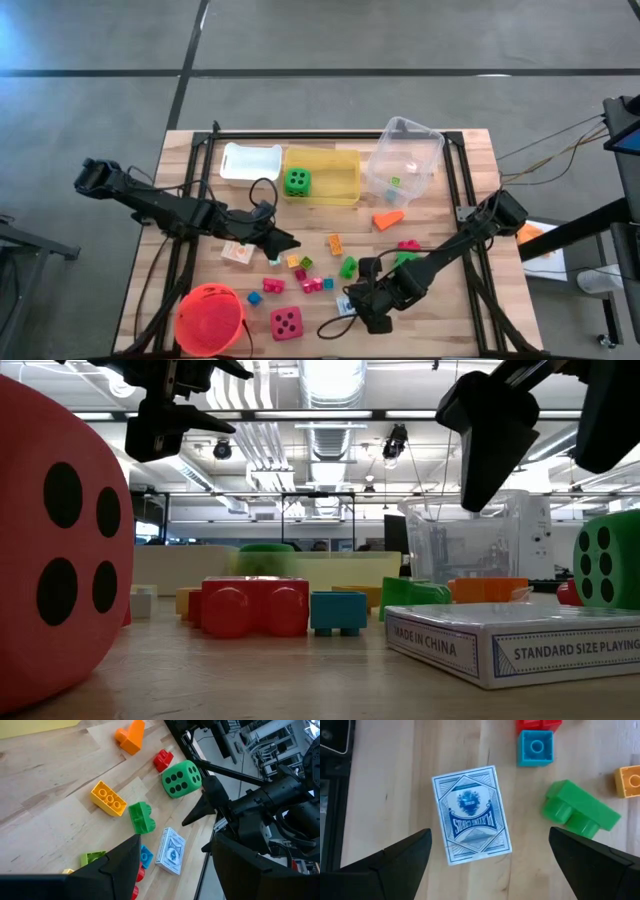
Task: Pick & Place Toys
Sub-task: Put the blue deck of cards into the white bin
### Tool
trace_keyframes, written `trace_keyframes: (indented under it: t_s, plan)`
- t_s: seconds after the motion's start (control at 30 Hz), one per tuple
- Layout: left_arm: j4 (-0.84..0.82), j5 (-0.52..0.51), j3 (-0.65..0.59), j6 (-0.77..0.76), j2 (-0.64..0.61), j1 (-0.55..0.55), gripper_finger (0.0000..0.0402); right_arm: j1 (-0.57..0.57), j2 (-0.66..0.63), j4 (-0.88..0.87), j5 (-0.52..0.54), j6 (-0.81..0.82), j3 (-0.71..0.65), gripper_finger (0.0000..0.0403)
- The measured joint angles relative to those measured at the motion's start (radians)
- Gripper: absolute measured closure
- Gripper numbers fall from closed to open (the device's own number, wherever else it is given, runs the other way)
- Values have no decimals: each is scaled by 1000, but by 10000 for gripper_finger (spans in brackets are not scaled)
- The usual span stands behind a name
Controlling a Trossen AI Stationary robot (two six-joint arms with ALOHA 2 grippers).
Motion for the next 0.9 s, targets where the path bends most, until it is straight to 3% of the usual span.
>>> trace_keyframes:
  t_s: [0.4, 0.53, 0.9]
  plan:
    - [0, 0, 0, 0, 0, 0, 170, -2, 11, 2, 56, 40, -6, 5]
    - [0, 0, 0, 0, 0, 0, 170, -6, 57, 6, -15, -64, -4, 6]
    - [0, 0, -1, 0, 0, 0, 170, -5, 168, 67, -20, -183, -2, 6]
